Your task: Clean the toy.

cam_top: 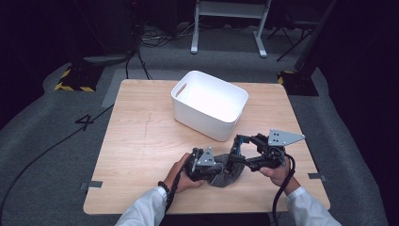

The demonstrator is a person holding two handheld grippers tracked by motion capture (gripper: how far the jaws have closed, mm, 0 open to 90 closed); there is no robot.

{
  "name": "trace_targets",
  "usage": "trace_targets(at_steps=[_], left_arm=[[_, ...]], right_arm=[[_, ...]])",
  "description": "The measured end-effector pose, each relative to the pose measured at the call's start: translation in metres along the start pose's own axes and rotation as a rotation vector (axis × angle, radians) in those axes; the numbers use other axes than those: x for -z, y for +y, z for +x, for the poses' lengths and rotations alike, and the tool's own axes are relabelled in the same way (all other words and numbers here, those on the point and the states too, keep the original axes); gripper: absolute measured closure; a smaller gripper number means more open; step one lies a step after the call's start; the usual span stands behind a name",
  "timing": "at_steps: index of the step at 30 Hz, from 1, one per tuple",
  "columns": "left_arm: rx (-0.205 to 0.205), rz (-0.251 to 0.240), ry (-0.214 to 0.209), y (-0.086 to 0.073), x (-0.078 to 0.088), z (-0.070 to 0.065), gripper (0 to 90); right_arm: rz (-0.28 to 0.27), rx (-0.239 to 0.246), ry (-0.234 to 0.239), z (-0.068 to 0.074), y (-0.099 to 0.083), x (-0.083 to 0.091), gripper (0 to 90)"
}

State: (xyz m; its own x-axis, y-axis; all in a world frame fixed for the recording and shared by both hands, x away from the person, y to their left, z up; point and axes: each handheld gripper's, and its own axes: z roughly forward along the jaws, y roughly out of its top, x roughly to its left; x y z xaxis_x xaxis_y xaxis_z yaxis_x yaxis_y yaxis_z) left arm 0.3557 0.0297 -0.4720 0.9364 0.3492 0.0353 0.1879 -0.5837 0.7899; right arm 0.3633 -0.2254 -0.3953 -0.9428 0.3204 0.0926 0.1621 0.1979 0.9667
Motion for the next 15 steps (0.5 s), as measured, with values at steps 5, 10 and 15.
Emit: trace_targets(at_steps=[5,10,15], left_arm=[[0.025,-0.027,0.036,0.0,0.008,0.007,73.5],[0.064,-0.078,0.069,0.001,0.018,0.015,73.5],[0.073,-0.121,0.09,0.004,0.028,0.017,73.6]], right_arm=[[0.026,0.025,0.016,0.004,0.0,-0.006,26.6],[0.046,0.03,0.036,0.007,-0.003,-0.011,26.7],[0.078,0.031,0.047,0.008,-0.008,-0.017,26.7]])
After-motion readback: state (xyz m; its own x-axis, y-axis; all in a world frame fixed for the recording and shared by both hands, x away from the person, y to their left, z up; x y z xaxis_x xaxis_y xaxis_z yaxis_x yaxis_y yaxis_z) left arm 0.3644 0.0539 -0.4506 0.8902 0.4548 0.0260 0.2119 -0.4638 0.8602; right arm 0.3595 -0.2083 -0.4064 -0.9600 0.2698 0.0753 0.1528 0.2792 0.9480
